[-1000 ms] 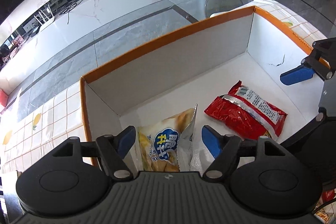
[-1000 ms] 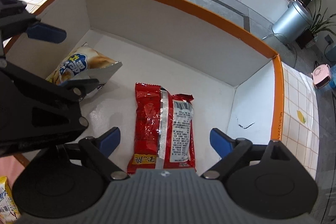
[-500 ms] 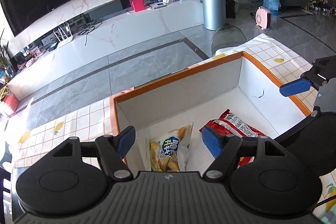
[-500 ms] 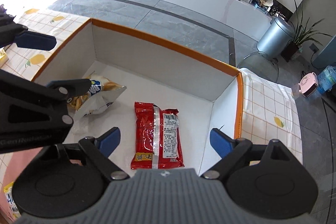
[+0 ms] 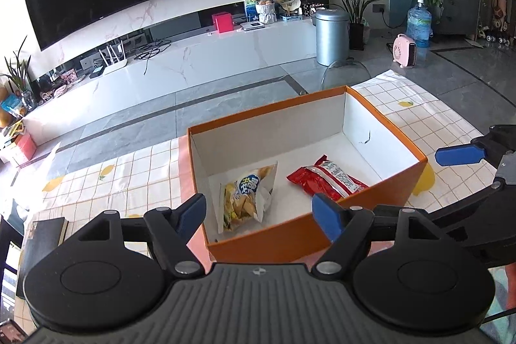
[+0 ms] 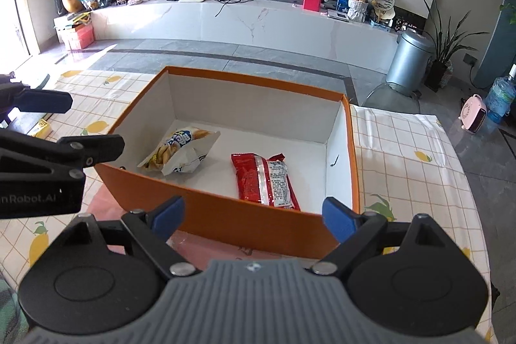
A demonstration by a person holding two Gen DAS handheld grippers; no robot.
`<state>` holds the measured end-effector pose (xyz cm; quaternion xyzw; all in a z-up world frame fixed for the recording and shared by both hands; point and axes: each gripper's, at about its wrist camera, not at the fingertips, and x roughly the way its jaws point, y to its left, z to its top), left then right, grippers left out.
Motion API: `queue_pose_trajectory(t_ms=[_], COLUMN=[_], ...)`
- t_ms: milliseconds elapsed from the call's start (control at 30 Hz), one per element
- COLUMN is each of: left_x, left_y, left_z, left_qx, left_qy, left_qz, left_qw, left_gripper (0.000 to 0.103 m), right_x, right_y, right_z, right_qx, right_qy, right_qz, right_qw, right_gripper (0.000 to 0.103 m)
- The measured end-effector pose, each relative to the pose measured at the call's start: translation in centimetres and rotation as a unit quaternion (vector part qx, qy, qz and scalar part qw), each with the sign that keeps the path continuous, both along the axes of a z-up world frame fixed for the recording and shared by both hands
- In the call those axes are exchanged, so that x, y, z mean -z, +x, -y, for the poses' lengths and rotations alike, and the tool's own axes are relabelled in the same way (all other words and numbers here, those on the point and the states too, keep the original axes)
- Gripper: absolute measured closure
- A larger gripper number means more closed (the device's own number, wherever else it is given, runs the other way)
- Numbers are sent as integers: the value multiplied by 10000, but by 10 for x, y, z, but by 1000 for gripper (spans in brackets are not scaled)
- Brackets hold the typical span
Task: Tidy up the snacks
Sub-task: 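Withdraw both tools from the box back over the snack pile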
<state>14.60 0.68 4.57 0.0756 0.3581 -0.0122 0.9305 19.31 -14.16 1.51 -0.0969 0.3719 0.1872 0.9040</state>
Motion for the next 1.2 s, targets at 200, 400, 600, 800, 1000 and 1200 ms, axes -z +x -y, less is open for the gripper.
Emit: queue_pose_trajectory(t_ms=[200, 400, 600, 800, 1000, 1200], left_x=[7, 30, 53, 78, 99, 111], left_y=[-39, -70, -94, -111, -116, -117], left_z=[2, 5, 0, -8, -13, -13], left_qx=[94, 156, 68, -28, 3, 195], left_qy=[-216, -407, -494, -698, -815, -764], left_qz=[-127, -499, -731, -997, -1147, -1142], left_qw=[9996, 9978, 9961, 9926, 9900, 9903], left_gripper=[15, 15, 15, 15, 16, 16], right_x=[10, 25, 46, 68, 89, 99], right_y=[-52, -92, -121, -133, -131, -129], right_z=[13, 21, 23, 28, 32, 28], right_qx=[-78, -3, 82, 259, 369, 308], right_qy=[-7, 152, 169, 205, 294, 223], right_qz=[54, -177, -392, -503, -642, -591], right_qw=[10000, 9997, 9991, 9982, 9968, 9975], right_gripper=[14, 14, 14, 15, 22, 23])
